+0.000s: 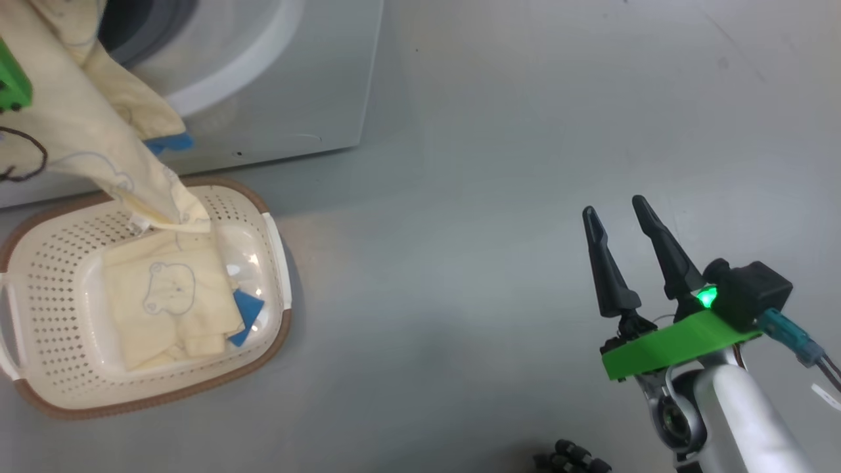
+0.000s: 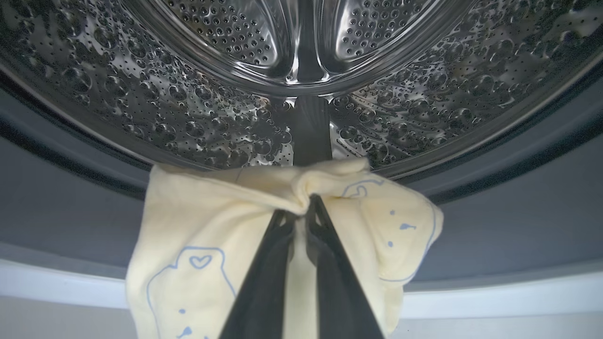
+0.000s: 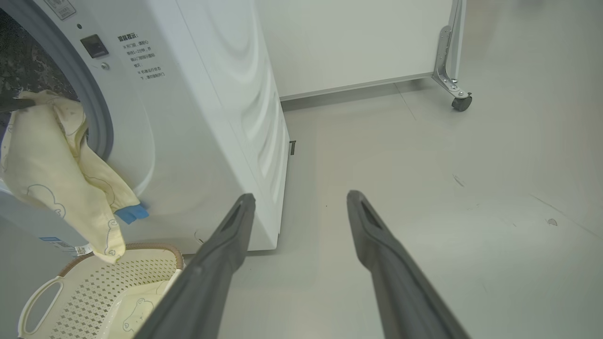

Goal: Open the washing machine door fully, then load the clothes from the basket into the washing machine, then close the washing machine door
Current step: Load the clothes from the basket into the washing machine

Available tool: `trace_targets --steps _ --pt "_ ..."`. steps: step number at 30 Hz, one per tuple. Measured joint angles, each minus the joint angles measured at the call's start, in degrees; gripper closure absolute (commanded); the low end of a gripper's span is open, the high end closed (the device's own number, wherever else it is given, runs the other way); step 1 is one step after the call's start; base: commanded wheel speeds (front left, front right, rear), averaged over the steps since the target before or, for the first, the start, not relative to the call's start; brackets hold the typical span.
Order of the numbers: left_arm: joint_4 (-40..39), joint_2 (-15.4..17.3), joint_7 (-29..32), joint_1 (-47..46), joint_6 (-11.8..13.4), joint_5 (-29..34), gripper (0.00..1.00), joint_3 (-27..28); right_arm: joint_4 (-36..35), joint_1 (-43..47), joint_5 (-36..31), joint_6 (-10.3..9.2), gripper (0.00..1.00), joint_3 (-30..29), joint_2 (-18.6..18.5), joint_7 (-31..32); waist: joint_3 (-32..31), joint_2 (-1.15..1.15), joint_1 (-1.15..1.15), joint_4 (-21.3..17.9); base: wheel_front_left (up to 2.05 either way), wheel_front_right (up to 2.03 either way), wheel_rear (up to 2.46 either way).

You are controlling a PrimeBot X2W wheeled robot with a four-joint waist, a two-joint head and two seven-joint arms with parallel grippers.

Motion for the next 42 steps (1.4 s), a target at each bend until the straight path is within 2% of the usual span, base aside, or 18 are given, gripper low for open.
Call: trace_targets --steps 6,9,15,21,26,32,39,40,41,42 --pt "-0.1 3.5 0.7 -5.5 -0.2 1.9 1.00 -0.1 1.2 -2.6 1.3 0.00 0.00 2.2 0.0 -0.5 4.1 0.00 0.00 -2.3 0.00 0.00 0.00" --pt "-0.2 4.7 -1.1 -7.7 -0.2 3.0 1.00 -0.1 1.8 -3.7 2.0 0.00 0.00 3.2 0.0 -0.5 5.9 0.00 0.00 -3.3 0.00 0.00 0.00" --pt "-0.1 6.8 -6.3 -11.6 -0.2 4.7 1.00 -0.1 1.8 -5.0 3.5 0.00 0.00 4.4 0.0 -0.7 8.5 0.00 -0.01 -5.4 0.00 0.00 0.00" --pt "0.3 8.7 -12.1 -17.7 1.4 7.4 1.00 0.1 1.5 -5.8 4.6 0.00 0.00 5.4 0.0 -0.8 11.2 0.00 -0.01 -6.8 0.00 0.00 0.00" --pt "0.3 10.0 -19.7 -22.0 1.5 9.7 1.00 0.0 1.1 -7.5 6.0 0.00 0.00 6.2 0.0 -0.8 13.4 0.00 -0.01 -8.3 0.00 0.00 0.00" --pt "2.7 10.7 -25.8 -24.7 1.9 11.6 1.00 -0.4 1.2 -7.8 6.4 0.00 0.00 6.5 0.0 -0.8 14.6 0.00 -0.01 -9.3 0.00 0.00 0.00" --pt "10.1 10.0 -21.8 -24.9 1.8 10.3 1.00 -0.7 1.2 -8.0 6.7 0.00 0.00 6.6 0.0 -0.8 14.8 0.00 -0.02 -8.5 0.00 0.00 0.00" --pt "10.7 9.8 -21.0 -24.9 1.8 10.0 0.87 -0.7 1.2 -8.0 6.7 0.00 0.00 6.6 0.0 -0.8 14.8 0.00 -0.01 -8.3 0.00 0.00 0.00" --pt "11.4 9.5 -20.0 -24.9 1.8 9.6 0.55 -0.7 1.2 -8.0 6.7 0.00 0.00 6.6 0.0 -0.8 14.8 0.00 -0.01 -8.2 0.00 0.00 0.00" --pt "11.9 9.3 -19.0 -25.0 1.8 9.5 0.00 -0.8 1.3 -8.0 6.7 0.00 0.00 6.5 0.0 -0.8 14.8 0.00 -0.01 -8.0 0.00 0.00 0.00"
